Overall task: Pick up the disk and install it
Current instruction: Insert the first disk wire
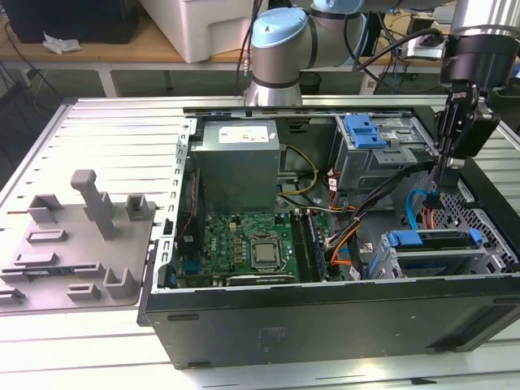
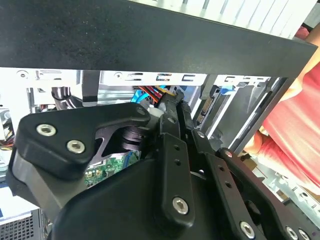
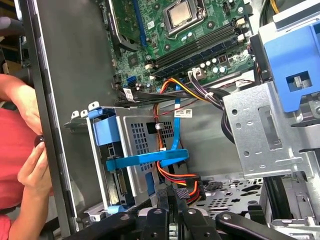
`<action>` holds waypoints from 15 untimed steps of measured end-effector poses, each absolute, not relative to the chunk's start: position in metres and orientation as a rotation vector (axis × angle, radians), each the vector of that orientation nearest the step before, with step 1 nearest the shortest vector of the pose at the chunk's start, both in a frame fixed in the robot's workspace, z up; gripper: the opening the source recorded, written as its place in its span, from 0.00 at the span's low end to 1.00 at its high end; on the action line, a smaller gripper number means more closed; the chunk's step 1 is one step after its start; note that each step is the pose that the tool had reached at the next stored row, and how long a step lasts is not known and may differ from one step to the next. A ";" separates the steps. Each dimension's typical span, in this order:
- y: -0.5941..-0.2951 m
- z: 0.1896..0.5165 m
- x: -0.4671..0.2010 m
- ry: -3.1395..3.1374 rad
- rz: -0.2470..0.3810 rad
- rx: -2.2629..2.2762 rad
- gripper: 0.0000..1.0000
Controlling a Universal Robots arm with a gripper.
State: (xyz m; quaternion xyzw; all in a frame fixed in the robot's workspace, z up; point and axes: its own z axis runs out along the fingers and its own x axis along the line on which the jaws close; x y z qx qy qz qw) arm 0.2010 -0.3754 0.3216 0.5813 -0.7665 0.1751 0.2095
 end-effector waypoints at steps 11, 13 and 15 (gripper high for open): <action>-0.375 0.322 0.194 -2.100 0.508 1.674 0.17; -0.375 0.325 0.194 -2.099 0.518 1.685 0.17; -0.375 0.328 0.193 -2.103 0.527 1.688 0.17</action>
